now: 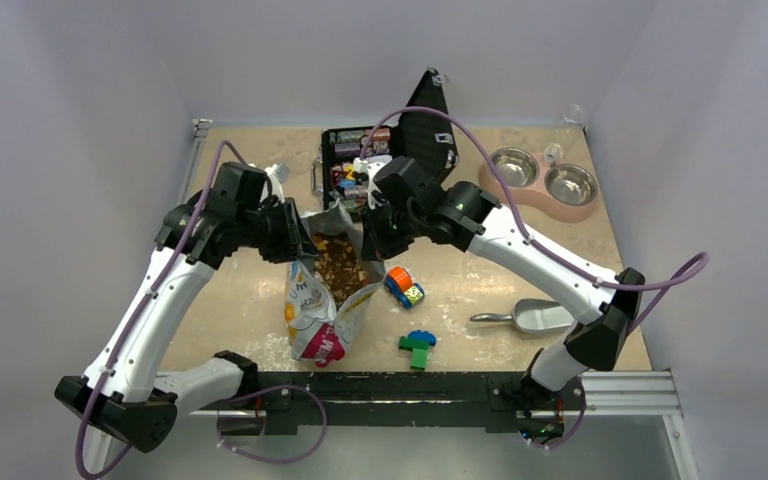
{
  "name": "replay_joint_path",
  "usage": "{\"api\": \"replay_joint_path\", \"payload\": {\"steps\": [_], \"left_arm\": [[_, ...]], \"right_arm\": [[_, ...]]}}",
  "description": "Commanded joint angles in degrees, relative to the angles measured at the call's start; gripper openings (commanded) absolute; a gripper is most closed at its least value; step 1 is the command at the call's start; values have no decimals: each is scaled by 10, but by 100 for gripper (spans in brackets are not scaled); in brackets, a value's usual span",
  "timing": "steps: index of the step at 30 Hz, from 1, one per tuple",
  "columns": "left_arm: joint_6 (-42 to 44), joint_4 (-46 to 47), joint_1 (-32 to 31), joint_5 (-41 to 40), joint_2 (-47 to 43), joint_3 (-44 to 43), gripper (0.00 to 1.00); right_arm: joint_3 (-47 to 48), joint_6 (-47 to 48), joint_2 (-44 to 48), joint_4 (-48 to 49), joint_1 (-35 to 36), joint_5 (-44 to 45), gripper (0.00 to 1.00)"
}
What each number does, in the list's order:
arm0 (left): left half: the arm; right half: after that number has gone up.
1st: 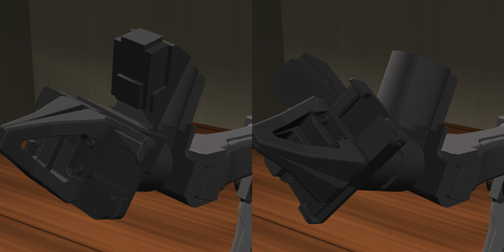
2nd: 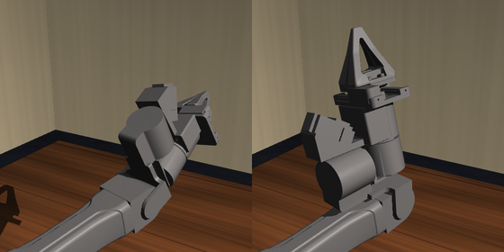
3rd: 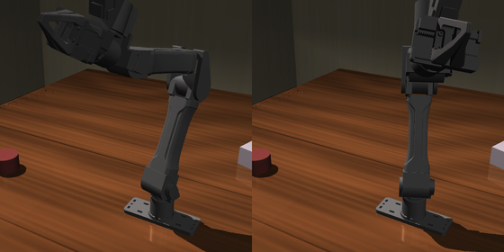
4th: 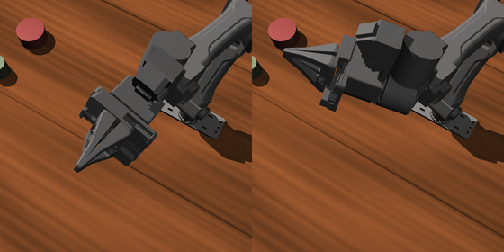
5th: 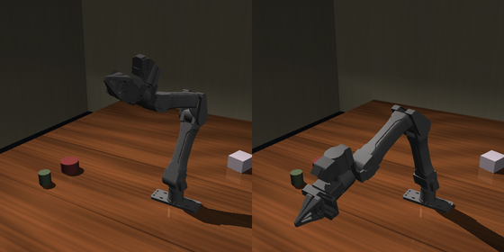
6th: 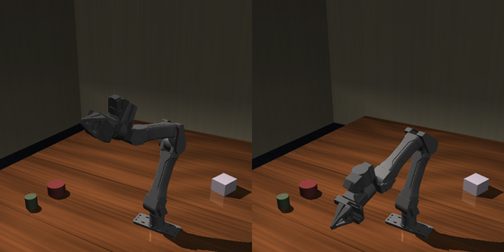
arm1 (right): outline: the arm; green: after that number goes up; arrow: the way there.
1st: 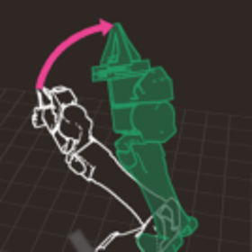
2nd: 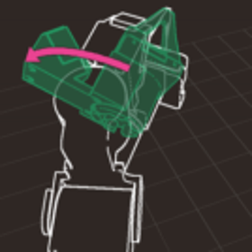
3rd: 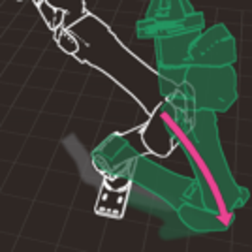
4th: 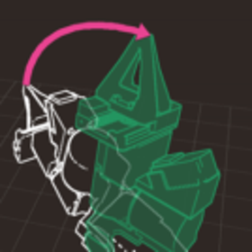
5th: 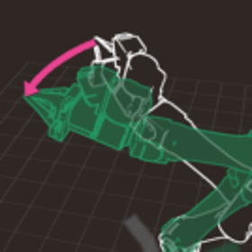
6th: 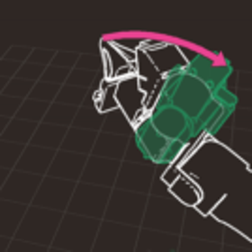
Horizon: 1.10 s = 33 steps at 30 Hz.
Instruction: Serve the pet food
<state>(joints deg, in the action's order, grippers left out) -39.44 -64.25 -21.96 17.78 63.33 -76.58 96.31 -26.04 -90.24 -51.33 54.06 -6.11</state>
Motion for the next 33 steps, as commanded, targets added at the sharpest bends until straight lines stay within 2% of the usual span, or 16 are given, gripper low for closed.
{"api": "replay_joint_path", "payload": {"steps": [1,3,8,12,15,17,20,22,24,26,28,29,31,33], "left_arm": [[34,-14,-2,-66,11,-10,18],[42,-49,-2,-142,8,-44,1],[53,-137,-1,-374,0,-185,0],[76,-183,1,-455,34,-313,0],[88,-210,1,-471,70,-402,0],[102,-209,1,-465,85,-425,0],[127,-175,0,-388,102,-393,0],[139,-143,0,-262,126,-339,0],[112,-104,-4,-132,157,-259,0],[73,-30,-22,-45,173,-156,0],[33,48,-40,-10,163,-61,0],[18,76,-44,2,157,-37,0],[1,101,-46,14,147,-21,0],[9,103,-46,16,141,-26,0]], "right_arm": [[22,-34,28,77,2,-70,0],[39,-33,14,79,2,-86,0],[137,-46,-62,75,3,-152,0],[284,-52,-140,41,7,-186,0],[350,-68,-172,45,6,-228,0],[321,-79,-163,79,2,-248,0],[172,-101,-115,150,-19,-279,0],[40,-112,-77,195,-44,-279,0],[-65,-94,-48,165,-69,-231,23],[-135,-71,-21,102,-91,-156,34],[-175,-52,16,44,-104,-107,39],[-196,-51,49,32,-105,-94,47],[-247,-66,129,37,-105,-81,77],[-294,-96,203,59,-109,-75,84]]}}
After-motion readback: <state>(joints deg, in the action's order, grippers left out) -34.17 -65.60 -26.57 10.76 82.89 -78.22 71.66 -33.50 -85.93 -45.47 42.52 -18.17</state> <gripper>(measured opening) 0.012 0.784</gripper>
